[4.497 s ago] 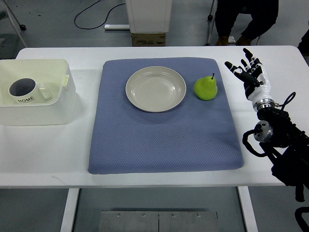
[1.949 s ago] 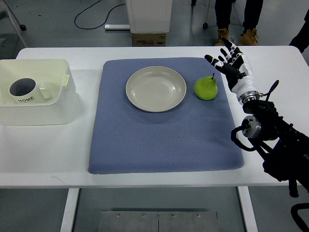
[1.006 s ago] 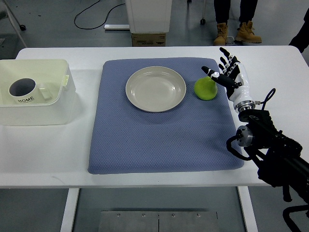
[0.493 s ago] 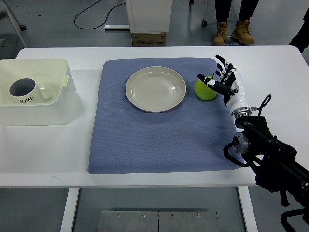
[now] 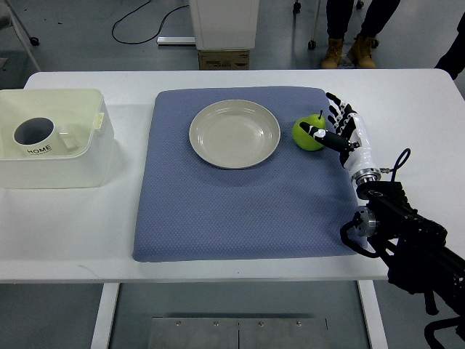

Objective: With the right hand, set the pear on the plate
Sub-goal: 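Close the right hand fingers around the green pear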

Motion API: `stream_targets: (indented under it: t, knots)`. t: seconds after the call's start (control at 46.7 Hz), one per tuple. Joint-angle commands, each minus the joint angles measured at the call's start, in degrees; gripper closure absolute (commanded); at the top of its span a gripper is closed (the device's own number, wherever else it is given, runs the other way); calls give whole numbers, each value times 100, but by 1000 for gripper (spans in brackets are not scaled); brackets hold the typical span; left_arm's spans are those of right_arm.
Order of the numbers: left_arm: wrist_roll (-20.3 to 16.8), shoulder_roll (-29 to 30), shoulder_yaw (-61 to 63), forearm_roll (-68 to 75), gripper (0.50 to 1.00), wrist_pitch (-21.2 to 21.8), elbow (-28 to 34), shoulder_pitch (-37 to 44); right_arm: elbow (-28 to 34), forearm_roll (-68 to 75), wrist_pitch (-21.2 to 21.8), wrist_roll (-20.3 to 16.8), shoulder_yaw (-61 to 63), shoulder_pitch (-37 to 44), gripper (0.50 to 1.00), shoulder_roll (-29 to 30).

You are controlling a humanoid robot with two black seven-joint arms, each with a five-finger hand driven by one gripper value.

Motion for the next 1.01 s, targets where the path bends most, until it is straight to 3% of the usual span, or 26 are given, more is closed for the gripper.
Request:
stream_targets:
  t: [0.0, 0.535, 0.707, 0.771, 0.814, 0.942, 0.985]
  knots:
    - [-1, 0, 0, 0, 500, 0, 1, -1, 0, 0, -7, -2, -65, -5, 502, -1]
    - [-1, 0, 0, 0, 500, 0, 1, -1, 0, 0, -16, -2, -619, -14, 519, -1]
    - [-1, 0, 0, 0, 500, 0, 1, -1, 0, 0, -78, -2, -848, -14, 563, -1]
    - [-1, 0, 0, 0, 500, 0, 1, -1, 0, 0, -86, -2, -856, -14, 603, -1]
    - [-1, 0, 0, 0, 500, 0, 1, -1, 0, 0, -86, -2, -865, -14, 676, -1]
    - [-1, 0, 0, 0, 500, 0, 1, -1, 0, -9, -95, -2, -979, -5, 1000, -1]
    - [-1, 0, 0, 0, 500, 0, 1, -1, 0, -9, -95, -2, -1023, 4, 1000, -1]
